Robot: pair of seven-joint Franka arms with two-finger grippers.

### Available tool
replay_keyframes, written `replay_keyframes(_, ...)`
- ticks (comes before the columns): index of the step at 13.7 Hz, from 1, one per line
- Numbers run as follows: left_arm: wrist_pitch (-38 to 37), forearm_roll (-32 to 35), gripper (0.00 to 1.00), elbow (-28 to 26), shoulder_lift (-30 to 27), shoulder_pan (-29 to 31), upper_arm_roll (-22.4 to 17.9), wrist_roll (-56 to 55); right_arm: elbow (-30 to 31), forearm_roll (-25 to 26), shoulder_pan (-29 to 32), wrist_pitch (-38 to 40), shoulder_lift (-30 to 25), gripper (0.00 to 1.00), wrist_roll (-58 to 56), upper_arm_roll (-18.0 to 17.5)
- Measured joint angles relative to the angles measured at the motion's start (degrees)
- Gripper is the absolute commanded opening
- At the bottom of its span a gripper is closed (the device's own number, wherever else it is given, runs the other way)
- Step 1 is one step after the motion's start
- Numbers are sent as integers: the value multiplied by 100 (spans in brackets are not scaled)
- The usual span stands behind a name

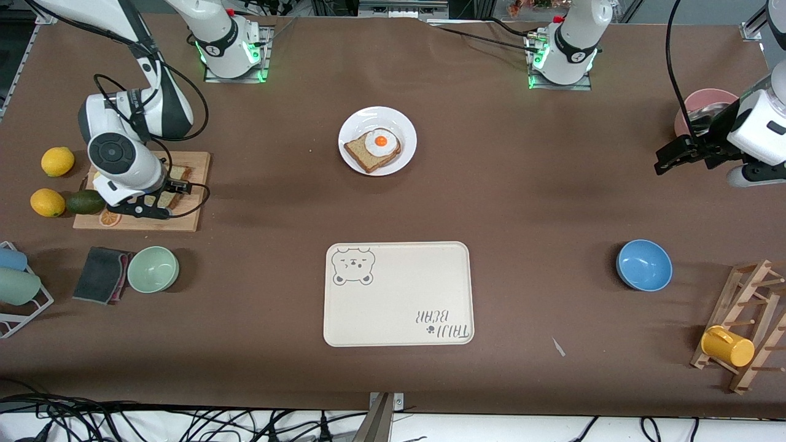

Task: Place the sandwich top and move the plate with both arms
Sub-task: 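Grasp the bread slice edge with the right gripper and lift it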

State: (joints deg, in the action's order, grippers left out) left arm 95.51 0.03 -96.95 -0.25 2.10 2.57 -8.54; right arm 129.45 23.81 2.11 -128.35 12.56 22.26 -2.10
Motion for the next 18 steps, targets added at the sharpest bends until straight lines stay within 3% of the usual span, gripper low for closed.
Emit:
replay_keyframes(12,-16,-87,100,88,-4,-20,2,0,96,130,8,-557,525,71,20,300)
replay_keyframes(18,-24,-92,100,89,-4,-11,-19,0,96,131,10,-576,641,31,23,353)
